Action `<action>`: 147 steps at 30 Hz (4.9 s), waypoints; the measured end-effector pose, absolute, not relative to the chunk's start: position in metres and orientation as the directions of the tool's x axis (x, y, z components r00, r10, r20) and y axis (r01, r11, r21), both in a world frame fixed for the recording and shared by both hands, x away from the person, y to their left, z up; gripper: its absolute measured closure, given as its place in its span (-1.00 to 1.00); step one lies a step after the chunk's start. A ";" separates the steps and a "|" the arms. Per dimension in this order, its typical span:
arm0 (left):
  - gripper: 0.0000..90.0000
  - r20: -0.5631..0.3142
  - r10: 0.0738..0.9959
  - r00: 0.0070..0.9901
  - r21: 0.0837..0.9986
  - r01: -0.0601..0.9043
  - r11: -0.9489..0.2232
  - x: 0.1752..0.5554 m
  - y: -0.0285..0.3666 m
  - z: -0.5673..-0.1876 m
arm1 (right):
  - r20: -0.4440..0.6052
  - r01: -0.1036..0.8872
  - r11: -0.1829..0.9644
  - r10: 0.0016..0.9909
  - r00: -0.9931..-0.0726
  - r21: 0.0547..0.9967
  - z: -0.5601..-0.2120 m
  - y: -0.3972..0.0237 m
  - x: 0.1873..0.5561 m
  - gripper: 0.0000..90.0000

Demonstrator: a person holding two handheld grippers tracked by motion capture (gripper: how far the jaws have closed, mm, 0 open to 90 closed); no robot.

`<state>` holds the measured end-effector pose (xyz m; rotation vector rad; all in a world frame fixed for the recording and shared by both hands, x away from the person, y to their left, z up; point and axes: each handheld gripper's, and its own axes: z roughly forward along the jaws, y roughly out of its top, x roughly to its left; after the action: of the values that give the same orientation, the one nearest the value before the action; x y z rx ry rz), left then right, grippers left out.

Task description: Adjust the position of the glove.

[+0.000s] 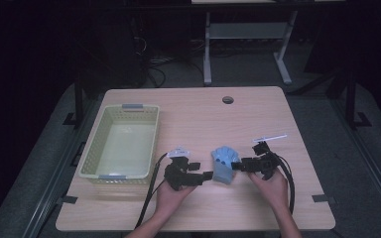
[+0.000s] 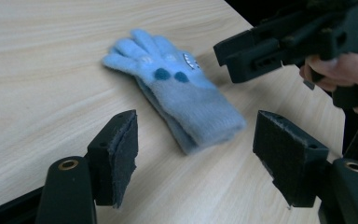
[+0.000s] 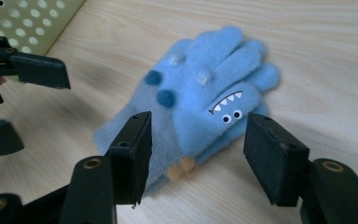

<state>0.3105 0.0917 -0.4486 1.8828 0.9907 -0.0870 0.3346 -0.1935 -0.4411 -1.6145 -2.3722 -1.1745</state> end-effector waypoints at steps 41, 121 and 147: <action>-0.05 -0.604 0.629 0.490 0.499 0.847 -0.182 0.347 0.052 -0.468 | 0.496 0.852 0.118 0.769 -0.403 0.510 -0.464 -0.192 0.339 0.01; 0.42 -0.652 0.570 0.500 0.480 0.854 -0.201 0.354 0.047 -0.476 | 0.681 0.891 -0.075 0.674 -0.285 0.448 -0.481 -0.192 0.335 0.75; 0.46 -0.644 0.569 0.512 0.489 0.847 -0.209 0.355 0.051 -0.471 | 0.675 0.873 -0.079 0.669 -0.311 0.481 -0.473 -0.187 0.332 0.80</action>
<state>0.3549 0.0506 -0.4711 1.9024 1.1669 -0.4117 0.3324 -0.1875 -0.4733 -1.6907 -1.9643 -1.3387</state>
